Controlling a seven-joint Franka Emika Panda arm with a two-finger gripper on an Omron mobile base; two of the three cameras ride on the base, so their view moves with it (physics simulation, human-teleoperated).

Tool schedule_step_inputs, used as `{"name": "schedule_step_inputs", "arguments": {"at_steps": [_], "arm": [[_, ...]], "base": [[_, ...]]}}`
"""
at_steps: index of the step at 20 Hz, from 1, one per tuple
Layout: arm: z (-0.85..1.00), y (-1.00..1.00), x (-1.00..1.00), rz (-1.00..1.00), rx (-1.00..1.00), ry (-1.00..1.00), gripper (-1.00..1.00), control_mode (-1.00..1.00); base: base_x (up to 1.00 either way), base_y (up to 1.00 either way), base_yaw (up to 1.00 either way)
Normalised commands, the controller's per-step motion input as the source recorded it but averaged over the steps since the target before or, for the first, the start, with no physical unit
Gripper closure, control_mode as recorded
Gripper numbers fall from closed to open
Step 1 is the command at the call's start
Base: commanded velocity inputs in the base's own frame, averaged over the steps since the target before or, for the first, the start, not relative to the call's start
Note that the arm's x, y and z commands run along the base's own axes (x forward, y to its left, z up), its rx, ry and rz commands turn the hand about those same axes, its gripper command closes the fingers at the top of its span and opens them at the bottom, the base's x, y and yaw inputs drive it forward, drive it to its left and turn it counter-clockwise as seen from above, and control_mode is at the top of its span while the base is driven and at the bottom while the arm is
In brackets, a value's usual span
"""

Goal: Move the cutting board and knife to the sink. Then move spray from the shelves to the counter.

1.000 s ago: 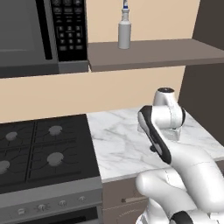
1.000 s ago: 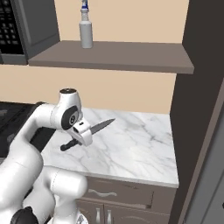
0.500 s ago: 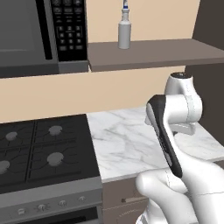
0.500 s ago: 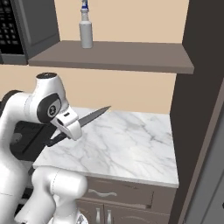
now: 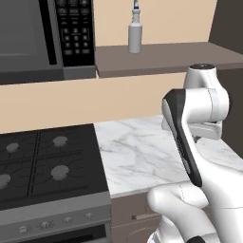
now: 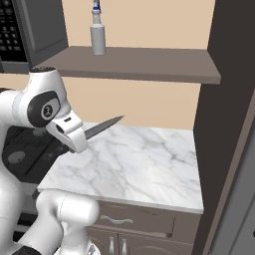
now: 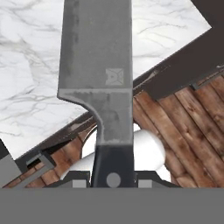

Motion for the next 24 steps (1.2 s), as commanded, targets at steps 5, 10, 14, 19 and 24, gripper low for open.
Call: {"name": "schedule_step_inputs", "arguments": {"at_steps": [5, 10, 14, 19, 24], "arm": [[-0.02, 0.01, 0.00, 0.00, 0.00, 0.00, 1.00, -1.00], [0.00, 0.00, -0.06, 0.00, -0.01, 0.00, 1.00, 1.00], [0.00, 0.00, 0.00, 0.00, 0.00, 0.00, 1.00, 1.00], [0.00, 0.00, 0.00, 0.00, 0.00, 0.00, 1.00, 1.00], [0.00, 0.00, 0.00, 0.00, 0.00, 0.00, 1.00, 1.00]], "base": [[0.00, 0.00, 0.00], [-0.30, -0.03, 0.00], [-1.00, -0.15, 0.00], [-1.00, -0.15, 0.00], [-0.92, -0.03, -0.39]]}}
